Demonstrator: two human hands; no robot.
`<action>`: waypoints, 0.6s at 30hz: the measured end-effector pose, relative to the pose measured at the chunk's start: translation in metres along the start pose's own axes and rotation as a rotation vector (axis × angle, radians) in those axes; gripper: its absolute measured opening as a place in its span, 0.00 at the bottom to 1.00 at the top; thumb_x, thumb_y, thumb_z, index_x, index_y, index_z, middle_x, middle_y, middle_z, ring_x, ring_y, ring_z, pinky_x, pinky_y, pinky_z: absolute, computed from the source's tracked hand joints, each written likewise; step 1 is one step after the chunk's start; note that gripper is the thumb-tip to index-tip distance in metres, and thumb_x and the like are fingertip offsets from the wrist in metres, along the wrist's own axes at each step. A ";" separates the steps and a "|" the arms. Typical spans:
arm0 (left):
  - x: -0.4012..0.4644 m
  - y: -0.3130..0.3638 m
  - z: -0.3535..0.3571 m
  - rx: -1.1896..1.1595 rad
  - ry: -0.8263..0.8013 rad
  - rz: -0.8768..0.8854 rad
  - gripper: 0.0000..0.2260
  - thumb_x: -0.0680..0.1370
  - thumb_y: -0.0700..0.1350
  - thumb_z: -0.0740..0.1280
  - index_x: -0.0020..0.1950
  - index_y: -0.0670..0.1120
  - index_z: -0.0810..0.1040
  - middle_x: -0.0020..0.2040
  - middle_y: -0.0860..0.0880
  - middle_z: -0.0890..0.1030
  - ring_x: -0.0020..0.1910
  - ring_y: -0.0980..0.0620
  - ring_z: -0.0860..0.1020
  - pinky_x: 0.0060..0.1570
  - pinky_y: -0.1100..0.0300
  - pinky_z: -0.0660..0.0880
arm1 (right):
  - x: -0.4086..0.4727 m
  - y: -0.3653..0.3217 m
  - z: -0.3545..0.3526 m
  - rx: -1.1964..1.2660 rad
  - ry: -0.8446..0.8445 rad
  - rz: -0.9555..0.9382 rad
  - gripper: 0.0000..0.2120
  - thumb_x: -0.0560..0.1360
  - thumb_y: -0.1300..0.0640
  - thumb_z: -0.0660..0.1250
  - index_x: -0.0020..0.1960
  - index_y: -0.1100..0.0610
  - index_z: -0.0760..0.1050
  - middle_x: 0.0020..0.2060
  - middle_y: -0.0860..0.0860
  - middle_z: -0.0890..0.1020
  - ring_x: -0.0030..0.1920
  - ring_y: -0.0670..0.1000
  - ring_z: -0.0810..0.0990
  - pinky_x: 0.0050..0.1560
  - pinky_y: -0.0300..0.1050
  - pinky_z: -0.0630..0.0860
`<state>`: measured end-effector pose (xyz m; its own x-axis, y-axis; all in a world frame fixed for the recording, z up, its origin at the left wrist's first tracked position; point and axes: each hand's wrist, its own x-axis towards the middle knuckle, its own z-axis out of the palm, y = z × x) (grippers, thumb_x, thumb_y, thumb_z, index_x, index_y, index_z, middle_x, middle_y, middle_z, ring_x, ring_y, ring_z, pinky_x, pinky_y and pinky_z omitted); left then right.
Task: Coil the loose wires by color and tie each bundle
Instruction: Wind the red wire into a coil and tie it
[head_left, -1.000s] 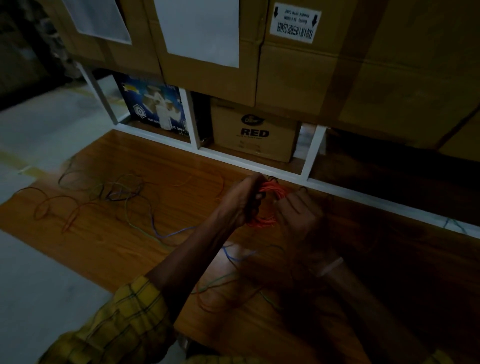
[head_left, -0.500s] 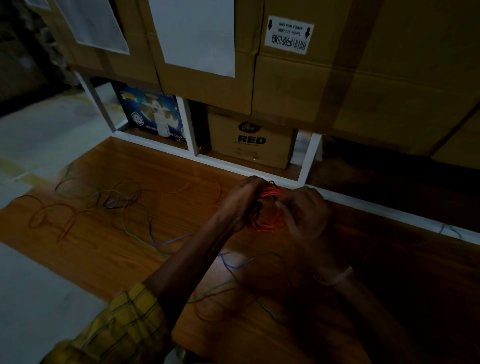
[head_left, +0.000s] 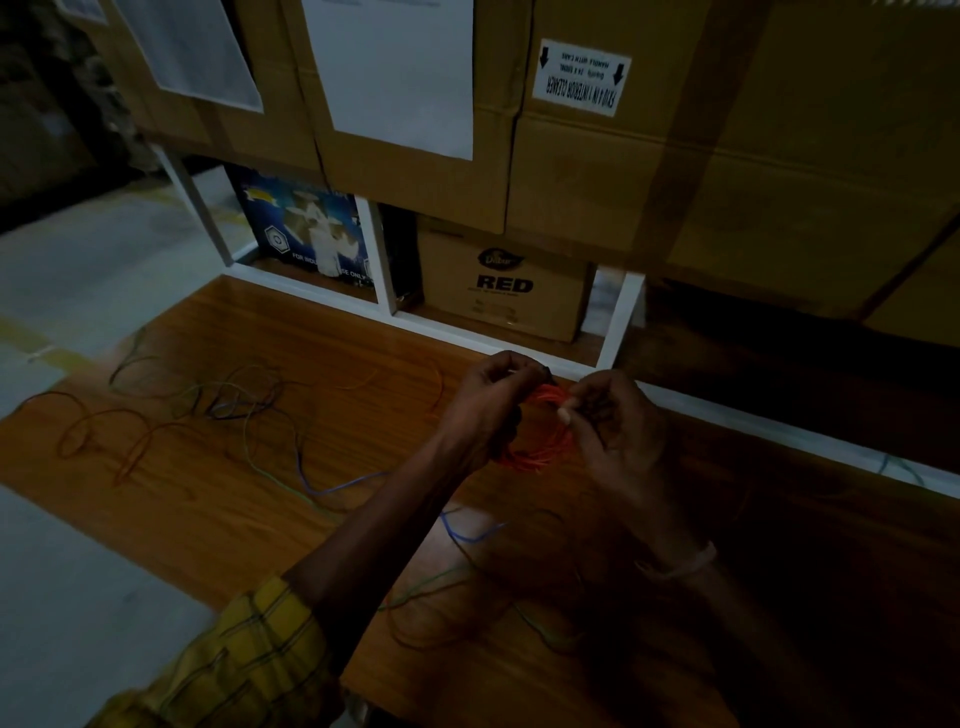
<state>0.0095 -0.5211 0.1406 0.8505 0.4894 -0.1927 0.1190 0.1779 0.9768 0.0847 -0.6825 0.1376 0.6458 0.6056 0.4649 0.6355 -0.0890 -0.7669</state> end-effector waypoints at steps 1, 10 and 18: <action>-0.001 0.000 0.000 -0.004 0.007 0.000 0.07 0.84 0.47 0.68 0.54 0.45 0.81 0.34 0.53 0.79 0.25 0.54 0.65 0.26 0.60 0.61 | 0.000 -0.002 0.000 0.027 -0.009 0.015 0.10 0.76 0.62 0.73 0.55 0.55 0.75 0.46 0.46 0.81 0.48 0.43 0.82 0.48 0.37 0.80; -0.003 0.001 -0.004 -0.074 -0.059 -0.034 0.13 0.85 0.46 0.68 0.63 0.37 0.82 0.41 0.48 0.82 0.24 0.56 0.65 0.24 0.62 0.63 | 0.003 0.002 -0.005 0.312 0.132 0.215 0.18 0.76 0.61 0.74 0.62 0.52 0.72 0.50 0.49 0.84 0.54 0.48 0.84 0.56 0.50 0.82; -0.003 0.003 -0.003 -0.087 -0.071 -0.036 0.13 0.85 0.43 0.67 0.64 0.34 0.81 0.39 0.48 0.81 0.25 0.55 0.64 0.25 0.61 0.61 | 0.003 -0.002 -0.003 0.531 0.190 0.375 0.16 0.75 0.62 0.75 0.59 0.54 0.77 0.50 0.52 0.86 0.54 0.55 0.85 0.57 0.57 0.82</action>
<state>0.0057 -0.5193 0.1438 0.8811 0.4201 -0.2172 0.1077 0.2688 0.9571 0.0872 -0.6829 0.1418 0.8762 0.4556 0.1572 0.0911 0.1638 -0.9823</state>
